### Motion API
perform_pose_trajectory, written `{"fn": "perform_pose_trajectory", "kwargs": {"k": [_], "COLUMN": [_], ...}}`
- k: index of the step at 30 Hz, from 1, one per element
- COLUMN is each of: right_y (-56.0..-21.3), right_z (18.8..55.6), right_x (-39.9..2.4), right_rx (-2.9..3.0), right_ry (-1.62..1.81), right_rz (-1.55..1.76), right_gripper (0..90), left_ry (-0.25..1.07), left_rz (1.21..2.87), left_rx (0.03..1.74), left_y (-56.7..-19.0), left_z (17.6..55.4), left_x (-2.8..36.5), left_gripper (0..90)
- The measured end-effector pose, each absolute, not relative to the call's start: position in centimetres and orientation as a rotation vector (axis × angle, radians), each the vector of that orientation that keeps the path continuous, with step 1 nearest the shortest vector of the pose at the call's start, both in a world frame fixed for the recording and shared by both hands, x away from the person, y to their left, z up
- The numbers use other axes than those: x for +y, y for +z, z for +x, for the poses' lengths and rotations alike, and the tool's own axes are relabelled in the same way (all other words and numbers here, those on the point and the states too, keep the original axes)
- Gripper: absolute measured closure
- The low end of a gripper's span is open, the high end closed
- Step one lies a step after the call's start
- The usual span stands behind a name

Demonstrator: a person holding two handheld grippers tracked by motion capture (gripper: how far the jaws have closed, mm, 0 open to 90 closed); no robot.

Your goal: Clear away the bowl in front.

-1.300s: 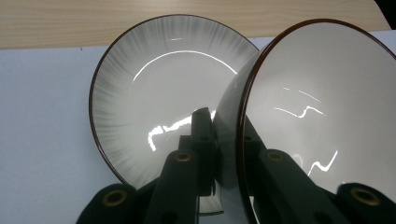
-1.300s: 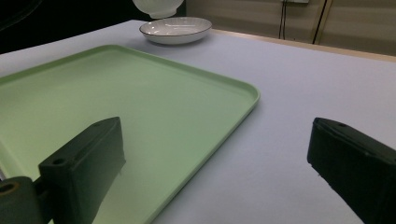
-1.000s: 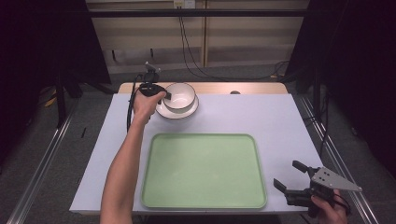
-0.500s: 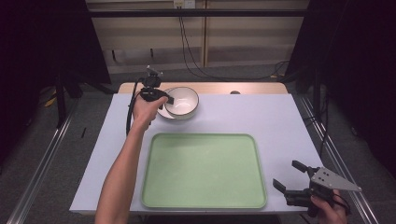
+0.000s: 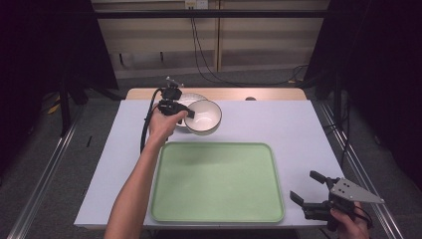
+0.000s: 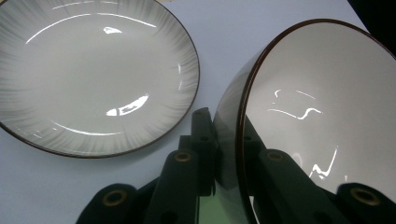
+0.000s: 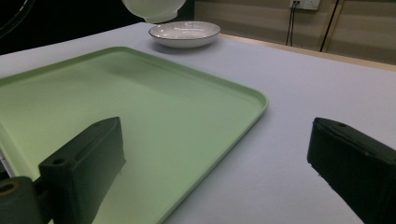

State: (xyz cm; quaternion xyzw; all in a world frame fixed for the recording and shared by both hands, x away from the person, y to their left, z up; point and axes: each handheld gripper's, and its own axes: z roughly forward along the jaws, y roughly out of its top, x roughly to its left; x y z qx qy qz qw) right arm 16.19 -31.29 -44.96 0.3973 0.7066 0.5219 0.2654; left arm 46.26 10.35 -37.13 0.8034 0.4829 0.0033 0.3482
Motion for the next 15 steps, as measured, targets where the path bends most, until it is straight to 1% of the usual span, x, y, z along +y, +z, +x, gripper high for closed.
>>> {"fn": "perform_pose_trajectory", "kwargs": {"k": [7,15], "right_y": [-44.9,-44.9], "right_z": [16.1,16.2], "right_x": [-31.3,-31.2], "right_rx": [1.907,1.909], "right_ry": [1.411,1.413], "right_rz": [1.066,1.054], "right_gripper": [3.4,3.4], "left_ry": [-0.006,-0.033], "left_rz": [2.13,2.127], "left_rx": [1.192,1.158], "left_y": [-36.9,-37.3], "left_z": [44.9,44.0], "left_x": [8.5,6.9], "left_gripper": [82.8,82.8]}}
